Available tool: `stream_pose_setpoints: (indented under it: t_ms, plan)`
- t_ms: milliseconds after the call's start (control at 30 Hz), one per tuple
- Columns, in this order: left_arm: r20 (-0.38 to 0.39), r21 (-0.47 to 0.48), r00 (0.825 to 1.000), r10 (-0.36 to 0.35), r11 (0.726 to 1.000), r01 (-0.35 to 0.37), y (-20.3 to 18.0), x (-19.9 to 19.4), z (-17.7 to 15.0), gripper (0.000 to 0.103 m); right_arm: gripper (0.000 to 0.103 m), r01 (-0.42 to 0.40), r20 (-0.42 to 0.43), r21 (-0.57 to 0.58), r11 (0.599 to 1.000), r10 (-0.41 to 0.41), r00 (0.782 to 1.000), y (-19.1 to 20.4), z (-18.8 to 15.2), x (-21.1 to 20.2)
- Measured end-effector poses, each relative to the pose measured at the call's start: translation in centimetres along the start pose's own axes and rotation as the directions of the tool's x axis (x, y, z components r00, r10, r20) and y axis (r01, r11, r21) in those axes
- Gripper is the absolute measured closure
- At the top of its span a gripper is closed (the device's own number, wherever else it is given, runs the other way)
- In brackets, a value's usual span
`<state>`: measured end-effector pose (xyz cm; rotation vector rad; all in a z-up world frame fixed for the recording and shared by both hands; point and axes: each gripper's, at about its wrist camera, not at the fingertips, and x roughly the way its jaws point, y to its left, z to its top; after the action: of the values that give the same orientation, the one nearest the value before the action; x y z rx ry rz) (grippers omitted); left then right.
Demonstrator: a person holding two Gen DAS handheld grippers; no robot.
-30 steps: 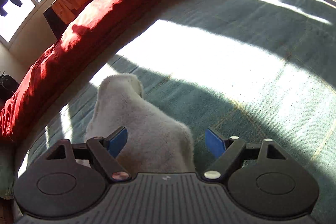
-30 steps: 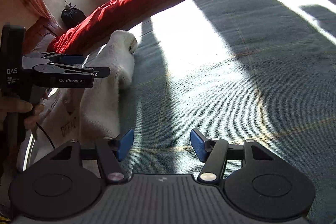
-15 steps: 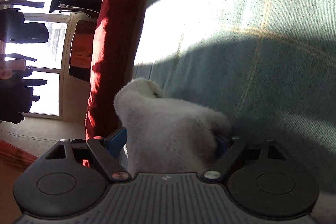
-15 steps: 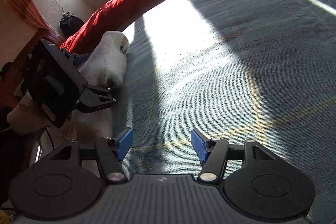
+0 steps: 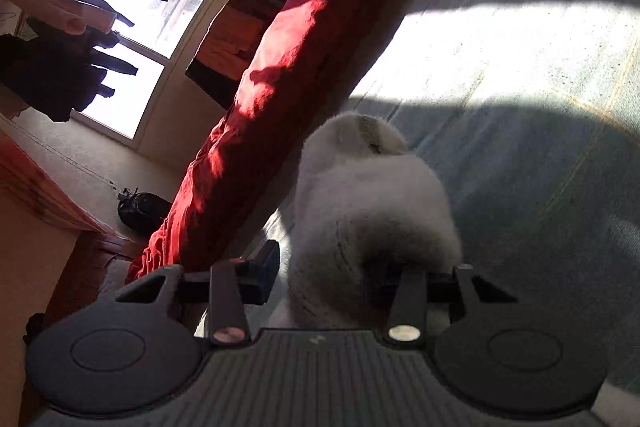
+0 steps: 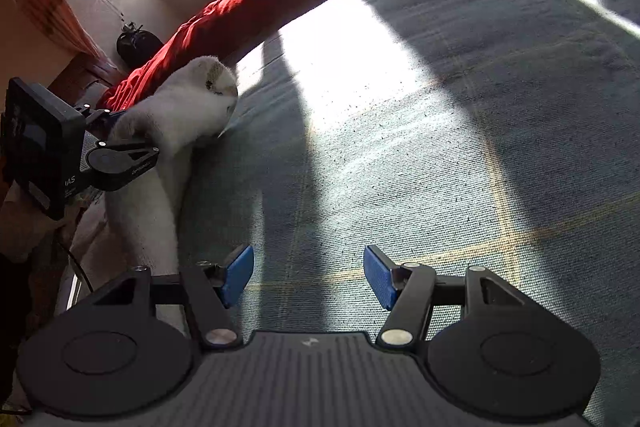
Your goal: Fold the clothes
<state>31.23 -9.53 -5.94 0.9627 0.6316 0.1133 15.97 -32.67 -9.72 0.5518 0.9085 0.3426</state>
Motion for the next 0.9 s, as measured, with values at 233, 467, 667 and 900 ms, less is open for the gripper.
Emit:
stream_pose_setpoints:
  t_ms: [233,467,667,900]
  plan:
    - [-0.107,-0.185,0.992,0.061,0.979,-0.08,7.4,1.2,-6.0,0.059,0.038,-0.013,-0.02,-0.08,0.997,0.011,1.0,4.0,0.0,0.3]
    - [-0.241,-0.327,0.969,0.046,0.937,-0.126,11.8,2.9,-14.3,0.059,0.038,-0.02,-0.06,-0.141,0.99,0.012,0.998,8.0,-0.1,1.4]
    - [-0.267,-0.436,0.963,-0.03,0.895,-0.093,13.3,2.6,-20.0,0.057,0.038,-0.076,-0.095,-0.196,0.978,0.059,0.994,12.0,0.2,3.0]
    - [-0.192,-0.539,0.973,-0.131,0.842,0.007,14.4,0.5,-24.0,0.057,0.038,-0.114,-0.16,-0.39,0.914,0.055,0.986,19.1,0.1,7.2]
